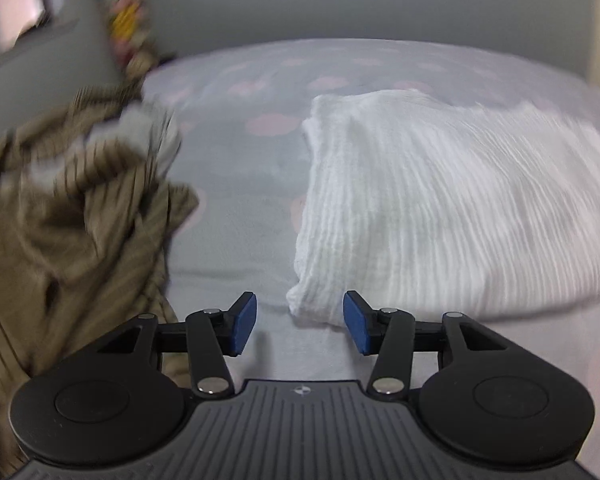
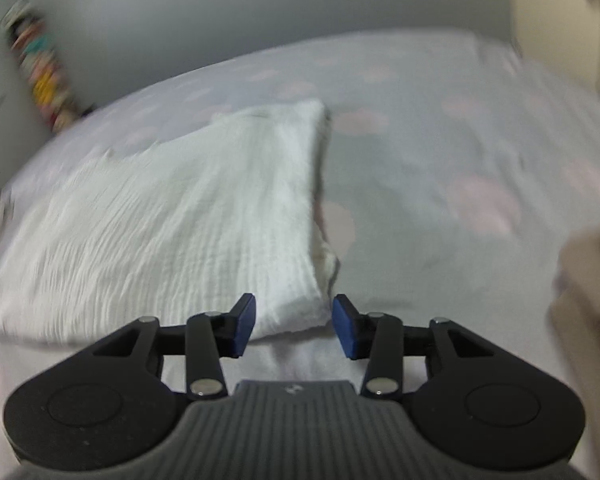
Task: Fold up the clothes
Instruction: 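Lower the folded edge onto the shirt and open both tools, then close both tools on the end of the folded white shirt strip, then lift the held strip end with both tools and fold it over the strip, then open both tools and pull them back from the folded shirt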
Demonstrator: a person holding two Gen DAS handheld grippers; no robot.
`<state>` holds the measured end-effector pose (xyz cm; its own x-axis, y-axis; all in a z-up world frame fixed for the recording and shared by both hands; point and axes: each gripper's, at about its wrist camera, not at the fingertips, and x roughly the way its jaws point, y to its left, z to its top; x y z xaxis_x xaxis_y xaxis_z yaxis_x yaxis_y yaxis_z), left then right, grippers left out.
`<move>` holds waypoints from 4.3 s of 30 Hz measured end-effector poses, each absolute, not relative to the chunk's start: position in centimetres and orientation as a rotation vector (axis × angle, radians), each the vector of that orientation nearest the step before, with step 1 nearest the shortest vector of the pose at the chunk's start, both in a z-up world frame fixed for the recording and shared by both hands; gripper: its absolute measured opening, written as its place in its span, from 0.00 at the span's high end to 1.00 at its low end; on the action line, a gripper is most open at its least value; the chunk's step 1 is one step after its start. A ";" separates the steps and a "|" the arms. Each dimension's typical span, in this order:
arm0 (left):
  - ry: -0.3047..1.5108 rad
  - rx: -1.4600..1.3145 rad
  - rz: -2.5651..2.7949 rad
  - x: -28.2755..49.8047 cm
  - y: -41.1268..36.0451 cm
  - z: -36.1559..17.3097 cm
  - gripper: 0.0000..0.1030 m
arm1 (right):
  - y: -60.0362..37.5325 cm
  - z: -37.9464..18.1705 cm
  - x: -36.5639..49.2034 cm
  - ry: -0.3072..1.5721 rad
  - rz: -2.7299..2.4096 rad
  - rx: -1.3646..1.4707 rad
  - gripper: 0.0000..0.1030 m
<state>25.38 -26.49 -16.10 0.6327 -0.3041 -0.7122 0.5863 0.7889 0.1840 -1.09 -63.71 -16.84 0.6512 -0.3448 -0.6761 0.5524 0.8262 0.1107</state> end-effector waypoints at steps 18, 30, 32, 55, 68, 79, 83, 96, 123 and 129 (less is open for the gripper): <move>0.251 1.444 -0.752 18.0 -31.1 -21.9 0.42 | -55.7 -20.4 -0.1 0.955 -0.166 -0.742 0.40; 0.043 1.560 -0.761 18.4 -31.5 -23.7 0.24 | -55.9 -21.7 0.6 0.871 -0.134 -0.928 0.25; 0.004 1.582 -0.772 18.2 -31.3 -23.8 0.24 | -55.7 -22.1 0.7 0.861 -0.116 -0.992 0.33; 0.017 1.618 -0.755 20.2 -34.0 -22.8 0.97 | -56.9 -22.3 2.9 0.817 -0.150 -1.179 0.94; 0.023 1.593 -0.833 18.3 -31.0 -13.3 0.98 | -56.7 -11.8 0.9 0.815 -0.092 -1.069 0.97; 0.102 1.645 -0.993 8.6 -21.9 -10.8 0.98 | -50.1 -7.0 -8.4 0.900 0.058 -1.020 0.97; 0.221 1.668 -1.077 6.7 -20.6 -12.1 0.98 | -48.4 -8.5 -11.0 0.963 0.129 -0.984 0.97; 0.559 1.657 -1.204 8.3 -20.9 -19.1 0.95 | -48.3 -14.8 -10.0 1.202 0.230 -0.750 0.96; 1.026 0.103 -0.890 19.1 -24.6 -9.7 0.46 | -63.1 -9.9 -10.7 0.715 -0.345 0.594 0.32; 1.005 0.052 -0.820 19.9 -26.8 -10.8 0.46 | -64.2 -12.8 -8.1 0.710 -0.398 0.644 0.31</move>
<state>19.88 -26.79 -10.84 0.2704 -0.5857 -0.7641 0.6311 0.7072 -0.3188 -8.07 -64.21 -12.76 0.6977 -0.1217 -0.7060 0.5392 0.7380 0.4056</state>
